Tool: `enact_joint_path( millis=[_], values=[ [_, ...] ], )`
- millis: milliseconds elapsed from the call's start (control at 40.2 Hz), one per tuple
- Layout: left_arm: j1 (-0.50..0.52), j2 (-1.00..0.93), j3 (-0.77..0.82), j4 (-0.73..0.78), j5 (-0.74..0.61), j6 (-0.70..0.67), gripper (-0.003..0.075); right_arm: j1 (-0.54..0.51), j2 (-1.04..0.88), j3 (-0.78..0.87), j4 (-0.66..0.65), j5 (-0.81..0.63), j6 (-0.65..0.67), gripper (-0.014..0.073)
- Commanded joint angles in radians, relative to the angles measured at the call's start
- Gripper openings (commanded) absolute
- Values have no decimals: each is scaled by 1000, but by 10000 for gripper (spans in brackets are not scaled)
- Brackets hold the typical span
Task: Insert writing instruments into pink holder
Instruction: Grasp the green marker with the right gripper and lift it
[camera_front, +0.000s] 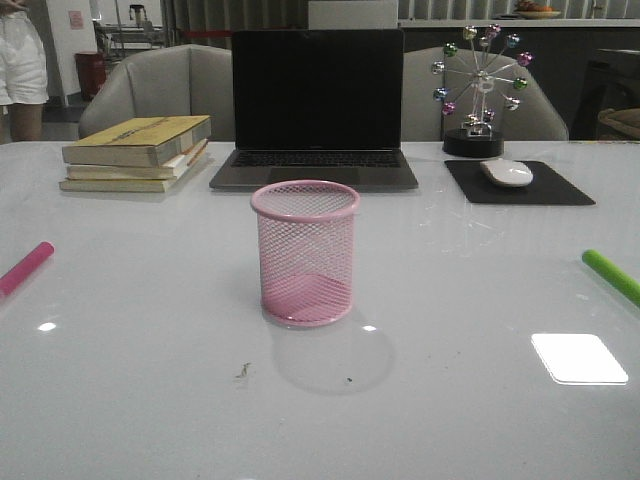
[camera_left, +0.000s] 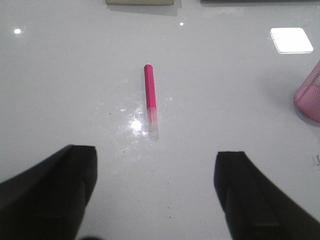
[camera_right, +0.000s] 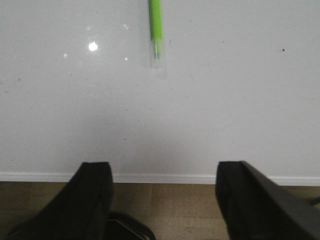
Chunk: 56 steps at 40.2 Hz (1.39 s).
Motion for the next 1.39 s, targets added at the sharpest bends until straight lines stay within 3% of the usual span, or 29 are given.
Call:
enact_joint_path(
  millis=[0,274,473,622,896,1368],
  values=[
    [-27,8,-28,-37,-98,-6,597,-9,65,-43,-27,-61,18,612],
    [-267,8,-28,-36,-105,45,543,-47,359,-159,-46,-116,45,612],
    [-370,8,-28,-36,-105,44,526,-43,573,-266,0,-144,10,612],
    [-383,8,-28,-36,-105,44,526,-41,731,-361,49,-165,-58,612],
    [-383,8,-28,-36,-105,44,526,11,956,-537,7,-178,-64,612],
    [-383,8,-25,-36,-105,44,526,24,1279,-868,-17,-63,-64,612]
  ],
)
